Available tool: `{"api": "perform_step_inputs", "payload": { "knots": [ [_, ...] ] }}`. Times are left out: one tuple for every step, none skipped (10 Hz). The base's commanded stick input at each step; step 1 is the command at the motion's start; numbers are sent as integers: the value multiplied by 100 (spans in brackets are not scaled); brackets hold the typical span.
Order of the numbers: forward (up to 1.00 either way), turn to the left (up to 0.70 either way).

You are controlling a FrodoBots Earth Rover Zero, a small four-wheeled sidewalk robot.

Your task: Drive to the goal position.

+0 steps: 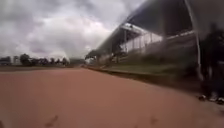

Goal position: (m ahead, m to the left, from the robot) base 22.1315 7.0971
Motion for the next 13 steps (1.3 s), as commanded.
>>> {"api": "perform_step_inputs", "payload": {
  "knots": [
    [85, 1],
    [85, 1],
    [85, 1],
    [85, 1],
    [85, 1],
    [85, 1],
    [85, 1],
    [85, 1],
    [85, 1],
    [85, 1],
    [85, 1],
    [85, 1],
    [85, 1]
  ]
}}
